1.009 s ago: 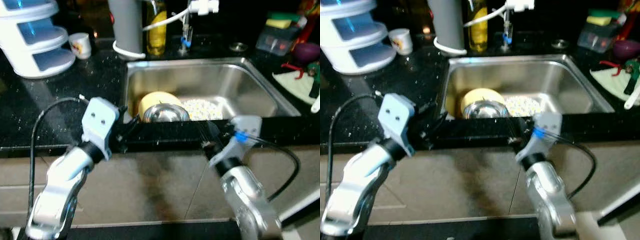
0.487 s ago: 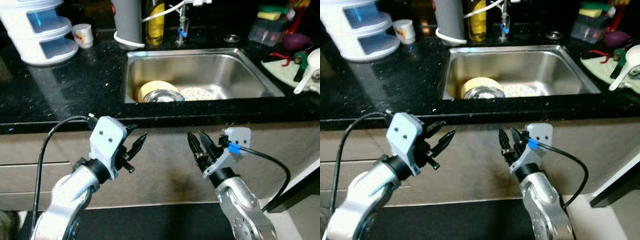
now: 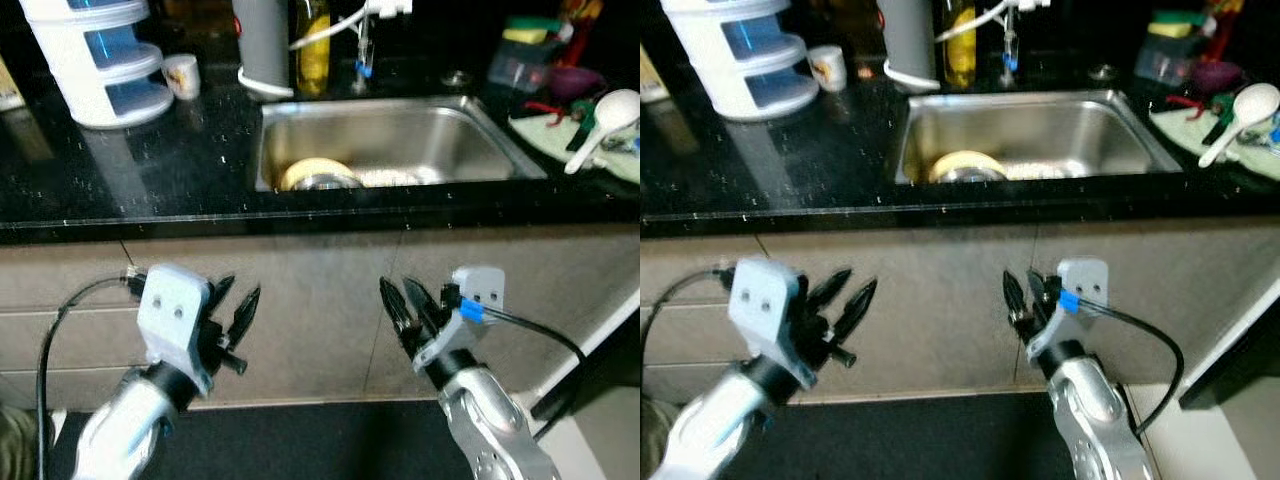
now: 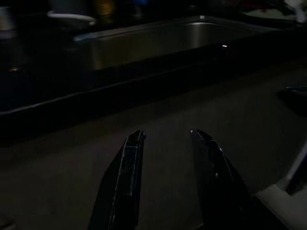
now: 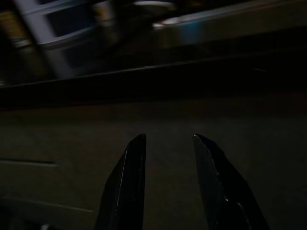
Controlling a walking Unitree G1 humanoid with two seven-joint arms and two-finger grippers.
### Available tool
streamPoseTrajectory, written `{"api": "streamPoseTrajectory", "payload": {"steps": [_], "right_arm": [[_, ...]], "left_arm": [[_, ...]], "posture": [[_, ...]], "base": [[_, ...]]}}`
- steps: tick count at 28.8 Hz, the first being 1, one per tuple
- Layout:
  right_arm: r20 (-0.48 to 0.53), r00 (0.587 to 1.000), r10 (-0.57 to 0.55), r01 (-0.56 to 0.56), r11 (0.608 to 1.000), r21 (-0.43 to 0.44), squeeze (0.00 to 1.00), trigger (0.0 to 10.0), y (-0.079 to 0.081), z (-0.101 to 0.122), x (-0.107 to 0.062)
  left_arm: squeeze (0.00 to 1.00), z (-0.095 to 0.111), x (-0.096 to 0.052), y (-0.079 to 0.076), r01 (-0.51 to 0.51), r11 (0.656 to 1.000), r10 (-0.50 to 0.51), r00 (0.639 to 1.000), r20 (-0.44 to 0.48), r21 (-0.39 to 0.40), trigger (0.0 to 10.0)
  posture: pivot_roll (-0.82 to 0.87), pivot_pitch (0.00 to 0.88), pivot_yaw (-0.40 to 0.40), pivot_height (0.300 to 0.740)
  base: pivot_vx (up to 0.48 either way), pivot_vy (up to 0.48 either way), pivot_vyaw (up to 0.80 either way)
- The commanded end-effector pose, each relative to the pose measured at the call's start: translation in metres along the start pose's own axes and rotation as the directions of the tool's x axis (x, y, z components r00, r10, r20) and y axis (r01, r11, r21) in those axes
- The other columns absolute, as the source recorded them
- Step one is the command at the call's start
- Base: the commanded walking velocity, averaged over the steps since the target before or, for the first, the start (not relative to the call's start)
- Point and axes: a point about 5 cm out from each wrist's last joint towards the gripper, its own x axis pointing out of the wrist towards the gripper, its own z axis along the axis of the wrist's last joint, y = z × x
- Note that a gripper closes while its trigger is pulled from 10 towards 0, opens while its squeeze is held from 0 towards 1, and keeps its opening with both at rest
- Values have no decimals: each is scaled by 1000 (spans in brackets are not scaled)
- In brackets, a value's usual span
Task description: Kitchen organization
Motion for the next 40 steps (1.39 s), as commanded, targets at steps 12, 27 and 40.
{"api": "streamPoseTrajectory", "payload": {"steps": [12, 27, 40], "right_arm": [[-18, 999, 51, -51, 999, -13, 0, 10000, 4, -5, 7], [-4, 997, 74, -74, 997, 14, 1000, 10000, 6, -4, 9], [12, 992, 126, -127, 992, 15, 0, 10000, 10, -1, 11]], "left_arm": [[0, -19, 1, -5, 27, 964, -35, 999, -26, -264, 10000], [0, -16, 6, -4, 74, 932, -82, 997, -7, -355, 10000], [0, -10, 9, -7, 117, 934, -117, 993, 23, -337, 10000]], "posture": [[19, 0, 16, 740], [27, 0, 8, 740], [27, 0, 2, 740]], "base": [[0, 0, 800], [0, 0, 790], [0, 0, 634]]}}
